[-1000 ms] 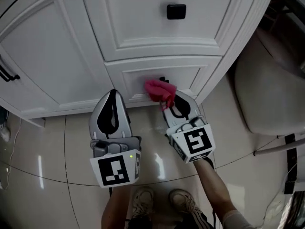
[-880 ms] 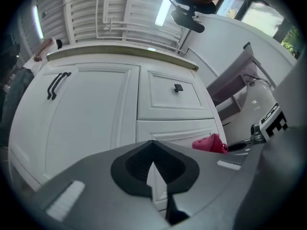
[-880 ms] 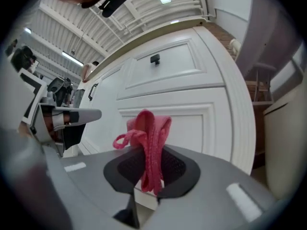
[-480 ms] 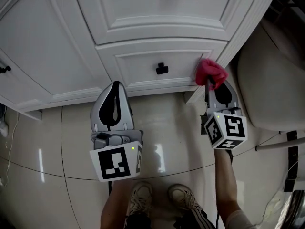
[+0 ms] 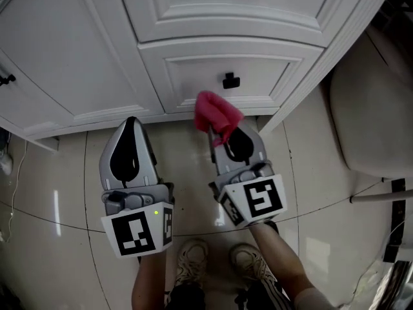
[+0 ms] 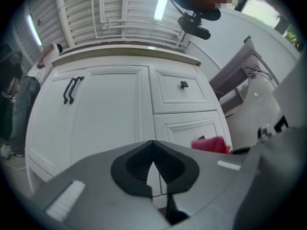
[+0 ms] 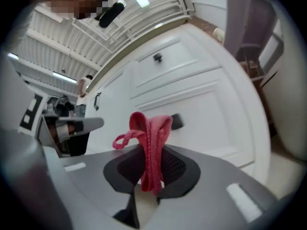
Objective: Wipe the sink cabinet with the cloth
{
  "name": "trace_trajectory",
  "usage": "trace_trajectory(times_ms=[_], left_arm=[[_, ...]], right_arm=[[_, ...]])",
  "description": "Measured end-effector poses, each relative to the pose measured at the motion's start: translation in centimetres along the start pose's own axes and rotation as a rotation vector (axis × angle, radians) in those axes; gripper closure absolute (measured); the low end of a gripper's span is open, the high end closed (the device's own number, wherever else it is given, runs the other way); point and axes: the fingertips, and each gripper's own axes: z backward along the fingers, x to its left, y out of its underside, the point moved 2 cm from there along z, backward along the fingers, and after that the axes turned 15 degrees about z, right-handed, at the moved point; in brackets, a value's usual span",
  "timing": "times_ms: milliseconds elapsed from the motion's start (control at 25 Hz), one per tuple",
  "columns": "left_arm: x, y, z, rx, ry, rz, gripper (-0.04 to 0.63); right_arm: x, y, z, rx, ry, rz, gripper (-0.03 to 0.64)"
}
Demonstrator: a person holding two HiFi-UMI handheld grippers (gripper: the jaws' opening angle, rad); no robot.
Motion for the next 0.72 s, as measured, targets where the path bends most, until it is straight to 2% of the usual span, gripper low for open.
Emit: trace_trajectory(times_ms=[80, 120, 200, 320, 440, 600, 720], left_arm=[[1.1, -0.4, 0.4, -0.006, -0.033, 0.008, 0.584], [1.4, -0.5, 0.6, -0.007, -0.045, 0.012, 0.584], [1.5, -0.3, 0.7, -0.004, -0.049, 0.017, 0.584], [1.1, 0.1, 0.7, 0.002, -0.027, 0.033, 0.584], [0.8, 0.3, 0.5, 0.005, -0.008, 0.044, 0.584], [-0.1, 0.7, 0.4, 0.016, 0.013, 0.044, 0.584], [-0.7, 1.0, 0.4, 0.028, 0.025, 0.044, 0.584]], right_arm=[[5.2, 1.4, -3.5, 0.032, -0.135, 0.039, 0.557], [6.9, 2.0, -4.9, 0.043, -0.171, 0.058, 0.557], [7.8, 3.0, -6.6, 0.067, -0.177, 0.101, 0.557], [3.7, 3.5, -6.1, 0.090, -0.075, 0.101, 0.555], [-1.9, 4.4, -3.2, 0.108, 0.072, 0.124, 0.555], [-9.3, 5.7, 0.9, 0.146, 0.278, 0.092, 0.555], [-13.1, 7.0, 3.4, 0.188, 0.397, 0.069, 0.555]])
